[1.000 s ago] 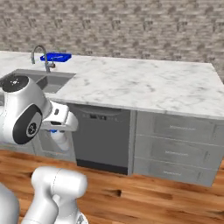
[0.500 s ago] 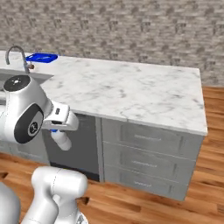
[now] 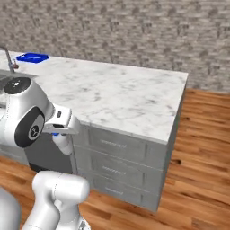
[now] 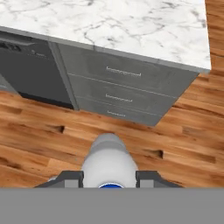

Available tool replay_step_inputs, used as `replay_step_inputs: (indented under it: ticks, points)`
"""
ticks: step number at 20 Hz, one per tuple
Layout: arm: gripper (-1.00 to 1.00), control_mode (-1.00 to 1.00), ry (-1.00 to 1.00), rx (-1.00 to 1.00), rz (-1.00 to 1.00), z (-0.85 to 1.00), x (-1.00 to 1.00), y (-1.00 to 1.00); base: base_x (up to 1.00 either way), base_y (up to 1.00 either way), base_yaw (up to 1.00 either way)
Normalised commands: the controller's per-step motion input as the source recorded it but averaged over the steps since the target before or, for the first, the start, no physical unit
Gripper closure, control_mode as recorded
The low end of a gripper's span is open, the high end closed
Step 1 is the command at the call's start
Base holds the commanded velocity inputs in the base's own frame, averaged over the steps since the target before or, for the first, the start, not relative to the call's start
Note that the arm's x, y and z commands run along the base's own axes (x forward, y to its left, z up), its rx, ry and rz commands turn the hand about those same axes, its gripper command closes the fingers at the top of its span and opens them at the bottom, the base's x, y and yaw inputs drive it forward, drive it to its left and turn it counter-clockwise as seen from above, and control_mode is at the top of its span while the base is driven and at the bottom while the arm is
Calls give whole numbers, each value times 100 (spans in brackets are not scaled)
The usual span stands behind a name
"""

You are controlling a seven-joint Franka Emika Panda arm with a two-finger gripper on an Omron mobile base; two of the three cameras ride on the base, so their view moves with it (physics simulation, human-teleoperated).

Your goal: Place the drinks on the dining counter in a tight cluster.

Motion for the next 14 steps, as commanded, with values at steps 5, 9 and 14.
replay_step_inputs:
  ticks: [5, 9, 14]
  points:
    - [100, 100, 0, 0, 0, 0, 0, 0, 26, -100, 27]
    - [100, 100, 0, 0, 0, 0, 0, 0, 31, -100, 27]
    - [100, 100, 0, 0, 0, 0, 0, 0, 73, -100, 37]
